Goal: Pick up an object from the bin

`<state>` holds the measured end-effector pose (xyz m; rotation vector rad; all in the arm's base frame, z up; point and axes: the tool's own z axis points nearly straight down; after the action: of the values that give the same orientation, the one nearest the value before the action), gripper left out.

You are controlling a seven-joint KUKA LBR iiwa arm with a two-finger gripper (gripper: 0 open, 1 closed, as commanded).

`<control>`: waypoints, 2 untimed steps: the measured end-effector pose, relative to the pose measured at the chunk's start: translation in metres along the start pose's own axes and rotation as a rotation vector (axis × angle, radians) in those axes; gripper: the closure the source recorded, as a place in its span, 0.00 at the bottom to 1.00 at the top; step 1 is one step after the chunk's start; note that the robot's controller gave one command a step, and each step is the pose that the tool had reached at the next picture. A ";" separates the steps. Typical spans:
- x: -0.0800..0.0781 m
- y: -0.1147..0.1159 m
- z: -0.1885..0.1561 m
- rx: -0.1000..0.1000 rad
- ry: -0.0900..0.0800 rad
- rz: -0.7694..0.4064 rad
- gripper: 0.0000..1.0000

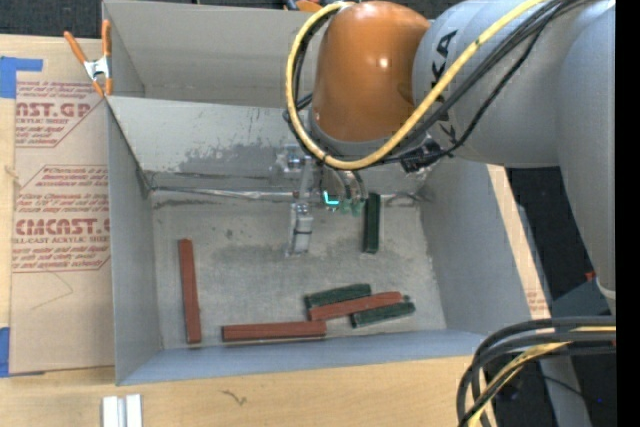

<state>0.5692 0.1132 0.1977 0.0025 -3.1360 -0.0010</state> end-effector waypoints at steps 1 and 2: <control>0.073 -0.093 0.131 0.000 -0.002 -0.292 0.00; 0.074 -0.088 0.097 0.001 -0.008 -0.299 0.00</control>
Offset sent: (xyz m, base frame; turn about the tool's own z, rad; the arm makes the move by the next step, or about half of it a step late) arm -0.0722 -0.0919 -0.1277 -0.2945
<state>0.4950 0.0253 0.1012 0.4704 -3.1091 -0.0003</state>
